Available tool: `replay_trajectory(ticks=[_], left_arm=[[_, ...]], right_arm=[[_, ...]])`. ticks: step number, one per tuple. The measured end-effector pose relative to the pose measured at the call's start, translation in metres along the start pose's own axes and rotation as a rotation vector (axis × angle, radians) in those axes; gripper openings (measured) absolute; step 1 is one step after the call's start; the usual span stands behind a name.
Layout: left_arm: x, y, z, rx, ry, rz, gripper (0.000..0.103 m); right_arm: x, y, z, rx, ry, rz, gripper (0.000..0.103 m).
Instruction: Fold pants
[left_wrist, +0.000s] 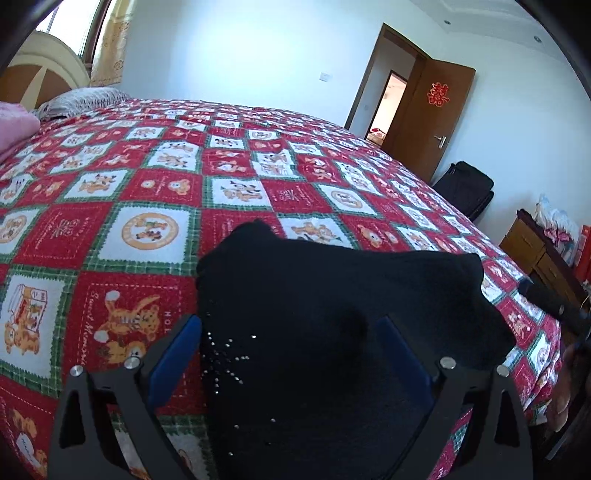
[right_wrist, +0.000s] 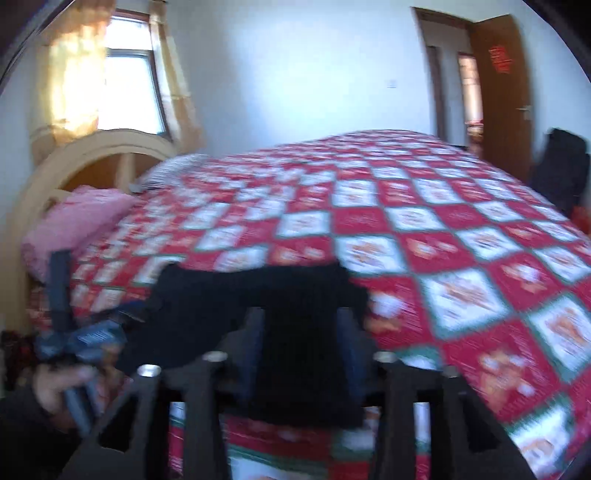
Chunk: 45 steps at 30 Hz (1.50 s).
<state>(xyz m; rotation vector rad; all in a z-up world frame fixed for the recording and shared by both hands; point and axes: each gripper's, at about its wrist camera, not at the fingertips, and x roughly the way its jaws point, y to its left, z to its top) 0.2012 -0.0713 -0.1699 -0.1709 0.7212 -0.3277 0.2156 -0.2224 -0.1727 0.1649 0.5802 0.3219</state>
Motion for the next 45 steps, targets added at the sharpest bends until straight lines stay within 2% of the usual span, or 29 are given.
replay_trajectory(ticks=[2,3,6,8,11,17,22,25,32,38,45], left_arm=[[0.001,-0.002,0.0,0.019,0.006,0.012,0.099],[0.002,-0.003,0.0,0.027,0.01,0.016,0.099],[0.002,-0.003,-0.001,0.044,0.013,0.024,0.099],[0.004,-0.003,-0.003,0.048,0.02,0.025,0.099],[0.005,-0.002,-0.005,0.045,0.025,0.022,0.099],[0.001,-0.003,-0.006,0.048,0.027,0.021,0.099],[-0.001,-0.004,-0.007,0.045,0.027,0.015,0.099],[-0.002,-0.005,-0.009,0.049,0.03,0.016,0.099],[-0.001,-0.009,-0.013,0.063,0.037,0.018,0.102],[-0.002,-0.011,-0.017,0.083,0.048,0.017,0.103],[-0.018,0.006,-0.011,0.071,-0.01,0.049,0.103]], right_arm=[[0.021,0.004,0.006,0.012,0.035,0.085,0.055],[0.03,0.004,0.006,0.016,0.051,0.087,0.055],[0.059,-0.007,0.001,0.031,0.106,0.018,0.055],[0.074,-0.03,-0.005,0.101,0.162,-0.04,0.055],[0.069,-0.048,-0.007,0.165,0.14,0.026,0.054],[0.052,-0.047,-0.008,0.186,0.12,0.022,0.055],[0.021,-0.032,-0.014,0.131,0.089,0.01,0.055],[0.015,-0.024,-0.024,0.093,0.112,0.023,0.055],[0.024,-0.026,-0.043,0.039,0.184,-0.022,0.053],[0.022,-0.021,-0.053,-0.033,0.201,-0.068,0.053],[0.024,-0.025,-0.053,-0.044,0.213,-0.072,0.053]])
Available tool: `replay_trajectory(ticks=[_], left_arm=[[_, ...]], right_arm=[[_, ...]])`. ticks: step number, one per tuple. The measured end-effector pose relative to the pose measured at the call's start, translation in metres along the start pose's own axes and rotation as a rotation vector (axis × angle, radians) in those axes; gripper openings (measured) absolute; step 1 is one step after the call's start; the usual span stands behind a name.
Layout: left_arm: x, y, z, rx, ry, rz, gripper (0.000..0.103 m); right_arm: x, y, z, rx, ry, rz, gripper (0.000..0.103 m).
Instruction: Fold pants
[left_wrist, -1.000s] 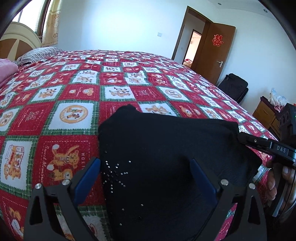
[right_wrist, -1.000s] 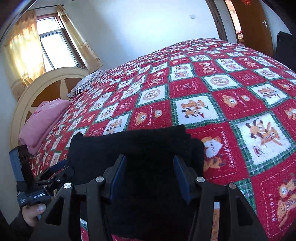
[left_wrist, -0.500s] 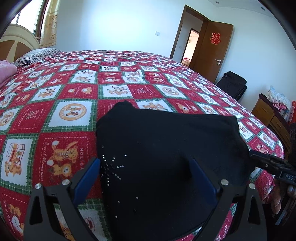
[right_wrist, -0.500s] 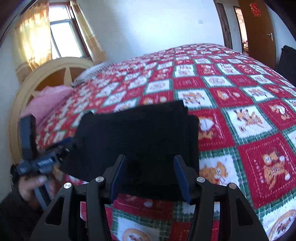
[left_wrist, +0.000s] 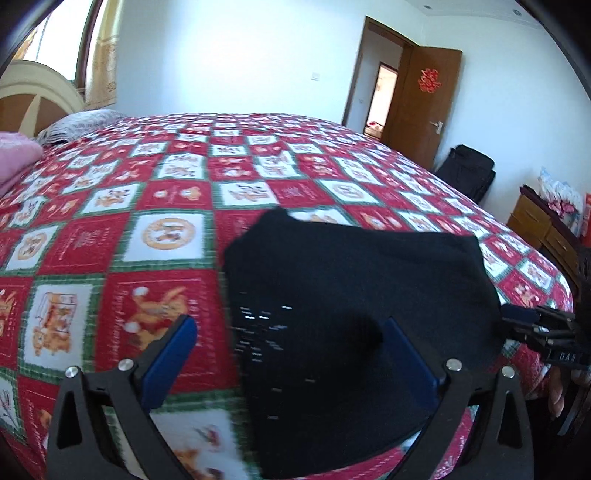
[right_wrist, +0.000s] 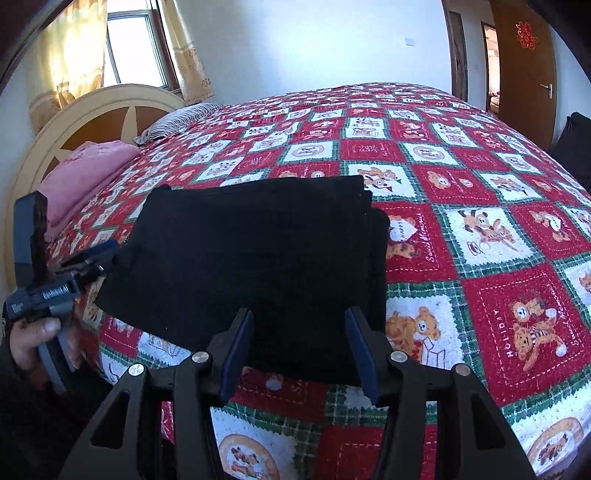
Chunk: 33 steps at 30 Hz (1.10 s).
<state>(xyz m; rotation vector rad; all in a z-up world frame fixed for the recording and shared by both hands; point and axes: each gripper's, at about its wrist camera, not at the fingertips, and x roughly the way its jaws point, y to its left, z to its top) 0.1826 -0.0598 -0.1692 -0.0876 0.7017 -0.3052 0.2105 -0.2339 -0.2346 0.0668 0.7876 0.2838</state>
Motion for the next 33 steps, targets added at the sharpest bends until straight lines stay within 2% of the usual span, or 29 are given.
replay_trajectory(ticks=[3,5,7,11,16,21,23,28,33], left_arm=[[0.008,0.014,-0.001,-0.036,0.014,-0.003,0.103],[0.013,0.019,-0.003,-0.039,0.025,-0.013,0.103],[0.013,0.022,-0.004,-0.036,0.013,-0.02,0.103],[0.016,0.025,0.0,-0.032,0.012,-0.031,0.103],[0.019,0.018,0.003,-0.025,0.028,-0.054,0.103],[0.028,0.01,0.006,0.014,0.055,-0.034,0.103],[0.032,0.008,0.007,0.037,0.052,-0.027,0.103],[0.038,0.008,0.01,0.018,0.063,-0.025,0.103],[0.04,0.007,0.012,0.013,0.074,-0.032,0.103]], right_arm=[[0.0,-0.001,-0.002,-0.012,-0.009,-0.006,0.053],[-0.003,-0.008,0.0,0.034,-0.013,0.028,0.053],[-0.007,-0.017,0.001,0.081,-0.015,0.012,0.054],[-0.01,-0.042,0.006,0.233,-0.031,0.048,0.054],[-0.002,-0.035,0.027,0.203,-0.038,0.037,0.054],[0.022,-0.042,0.04,0.227,-0.005,0.013,0.054],[0.029,-0.054,0.034,0.28,0.003,0.05,0.054],[0.032,-0.074,0.026,0.381,0.011,0.163,0.054],[0.036,-0.068,0.028,0.377,-0.017,0.185,0.054]])
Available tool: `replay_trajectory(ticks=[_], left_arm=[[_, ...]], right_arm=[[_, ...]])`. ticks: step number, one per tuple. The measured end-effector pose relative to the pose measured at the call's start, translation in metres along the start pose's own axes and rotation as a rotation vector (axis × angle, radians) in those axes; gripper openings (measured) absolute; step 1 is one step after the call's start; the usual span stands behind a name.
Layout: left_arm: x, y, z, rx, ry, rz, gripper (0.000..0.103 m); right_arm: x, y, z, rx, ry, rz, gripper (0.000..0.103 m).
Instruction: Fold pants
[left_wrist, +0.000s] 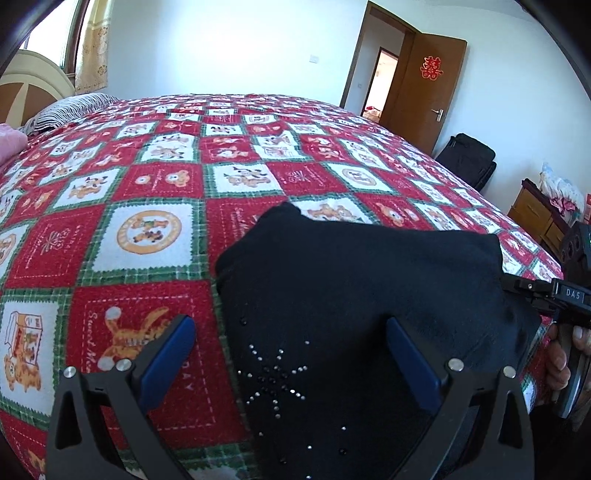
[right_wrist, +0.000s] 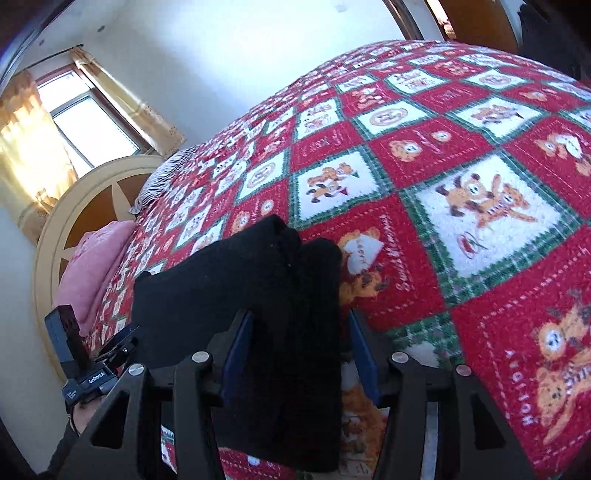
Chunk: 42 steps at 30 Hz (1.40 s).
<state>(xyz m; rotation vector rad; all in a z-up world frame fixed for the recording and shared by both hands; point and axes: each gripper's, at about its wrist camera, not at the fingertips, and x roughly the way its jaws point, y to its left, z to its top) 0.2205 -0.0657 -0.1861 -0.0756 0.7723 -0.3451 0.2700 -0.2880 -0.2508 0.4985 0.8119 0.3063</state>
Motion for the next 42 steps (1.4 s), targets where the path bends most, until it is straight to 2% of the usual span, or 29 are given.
replay_trajectory(ticks=[7,10,14,18,23,25,27,28,29,32,34,36,42], left_arm=[[-0.002,-0.001,-0.002,0.004,-0.008,-0.018,0.103],[-0.005,-0.007,-0.004,0.002,-0.01,-0.047,0.099],[-0.003,-0.017,-0.009,0.058,-0.011,-0.046,0.097],[-0.006,-0.004,-0.006,0.003,-0.014,-0.108,0.095],[-0.009,0.016,-0.004,-0.109,-0.025,-0.183,0.075],[-0.008,0.019,-0.004,-0.124,-0.026,-0.194,0.07],[-0.008,0.018,-0.004,-0.118,-0.028,-0.194,0.066],[-0.008,0.018,-0.005,-0.12,-0.027,-0.201,0.059],[-0.009,0.019,-0.005,-0.125,-0.026,-0.213,0.046],[-0.011,0.02,-0.004,-0.132,-0.027,-0.239,0.025],[-0.013,0.021,-0.004,-0.132,-0.034,-0.242,0.017],[-0.018,0.023,-0.003,-0.144,-0.046,-0.248,0.013],[-0.04,0.034,0.002,-0.169,-0.098,-0.29,0.012]], right_arm=[[0.003,-0.005,0.001,0.036,-0.002,0.012,0.051],[0.005,-0.002,0.0,0.02,-0.001,-0.005,0.051],[0.005,-0.005,0.001,0.036,0.003,0.012,0.051],[0.003,-0.003,0.0,0.029,-0.001,0.024,0.047],[0.003,-0.006,0.0,0.041,0.0,0.035,0.046],[0.002,-0.005,0.0,0.042,0.0,0.042,0.043],[0.001,-0.005,-0.001,0.048,-0.001,0.065,0.035],[0.0,-0.004,-0.002,0.046,-0.002,0.071,0.034],[-0.001,-0.002,-0.003,0.041,-0.005,0.077,0.031],[-0.006,0.001,-0.003,0.032,-0.02,0.093,0.028],[-0.01,0.006,-0.003,0.018,-0.036,0.095,0.027],[-0.017,0.015,-0.004,-0.006,-0.061,0.095,0.026],[-0.034,0.048,0.001,-0.073,-0.107,0.115,0.025]])
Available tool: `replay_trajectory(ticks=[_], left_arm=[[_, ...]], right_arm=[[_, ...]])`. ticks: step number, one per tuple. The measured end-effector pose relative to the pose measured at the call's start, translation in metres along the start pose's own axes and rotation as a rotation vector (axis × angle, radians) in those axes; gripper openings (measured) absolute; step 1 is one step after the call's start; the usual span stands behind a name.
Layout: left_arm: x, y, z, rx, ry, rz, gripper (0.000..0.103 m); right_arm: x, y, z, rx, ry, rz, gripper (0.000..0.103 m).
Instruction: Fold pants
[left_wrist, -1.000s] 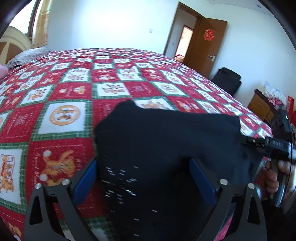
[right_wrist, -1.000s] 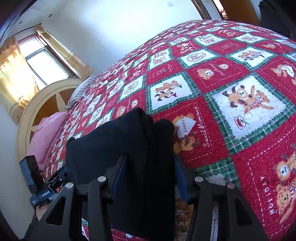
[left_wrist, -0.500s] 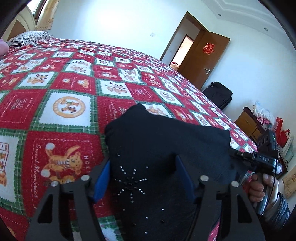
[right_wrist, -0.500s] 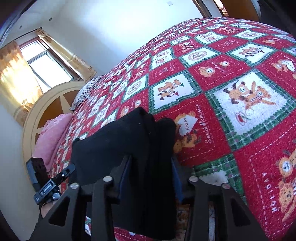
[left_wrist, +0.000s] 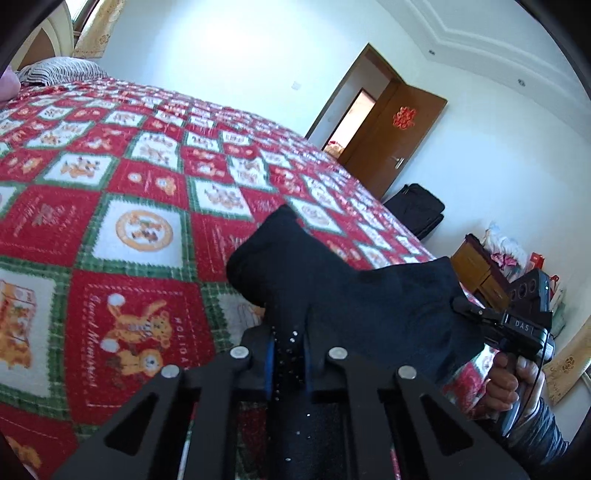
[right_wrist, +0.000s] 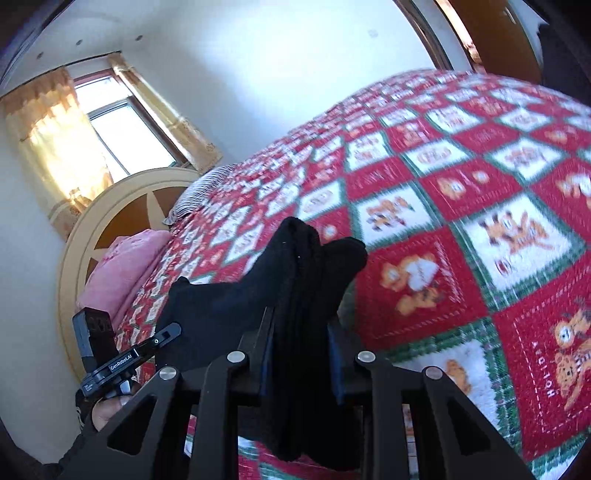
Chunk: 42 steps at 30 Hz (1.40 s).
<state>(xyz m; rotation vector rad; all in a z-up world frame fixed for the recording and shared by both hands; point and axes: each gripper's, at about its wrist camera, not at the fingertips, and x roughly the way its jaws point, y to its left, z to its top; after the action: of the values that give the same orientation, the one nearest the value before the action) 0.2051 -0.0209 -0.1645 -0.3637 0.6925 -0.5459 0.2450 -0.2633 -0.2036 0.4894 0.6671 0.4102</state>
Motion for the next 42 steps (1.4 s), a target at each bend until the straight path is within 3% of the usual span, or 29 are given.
replay_trajectory(ticks=[5,9,20,23,26,30,31,35,38,40,42], left_arm=[[-0.023,0.009,0.006,-0.005,-0.036,0.012,0.012],[-0.047,0.03,0.012,-0.026,-0.082,0.067,0.012],[-0.116,0.111,0.028,-0.071,-0.186,0.313,0.012],[-0.126,0.133,0.023,-0.087,-0.189,0.382,0.012],[-0.12,0.151,0.013,-0.112,-0.15,0.404,0.013],[-0.11,0.165,0.003,-0.154,-0.138,0.43,0.038],[-0.109,0.167,0.002,-0.165,-0.139,0.44,0.051],[-0.108,0.169,0.0,-0.174,-0.156,0.447,0.058],[-0.11,0.168,0.001,-0.187,-0.153,0.454,0.064],[-0.112,0.167,0.001,-0.197,-0.16,0.464,0.073],[-0.115,0.166,0.0,-0.201,-0.17,0.495,0.081]], right_arm=[[0.02,0.026,0.016,-0.052,0.039,0.025,0.025],[0.052,0.049,0.028,-0.093,0.089,0.056,0.025],[0.175,0.151,0.042,-0.211,0.185,0.207,0.025],[0.208,0.168,0.035,-0.208,0.222,0.23,0.025],[0.232,0.17,0.025,-0.198,0.256,0.219,0.025],[0.243,0.144,0.018,-0.13,0.295,0.205,0.028],[0.243,0.135,0.016,-0.122,0.303,0.187,0.029],[0.235,0.119,0.016,-0.123,0.293,0.133,0.044],[0.217,0.127,0.017,-0.175,0.25,0.095,0.044],[0.201,0.136,0.016,-0.216,0.209,0.121,0.044],[0.187,0.149,0.009,-0.257,0.19,0.219,0.044]])
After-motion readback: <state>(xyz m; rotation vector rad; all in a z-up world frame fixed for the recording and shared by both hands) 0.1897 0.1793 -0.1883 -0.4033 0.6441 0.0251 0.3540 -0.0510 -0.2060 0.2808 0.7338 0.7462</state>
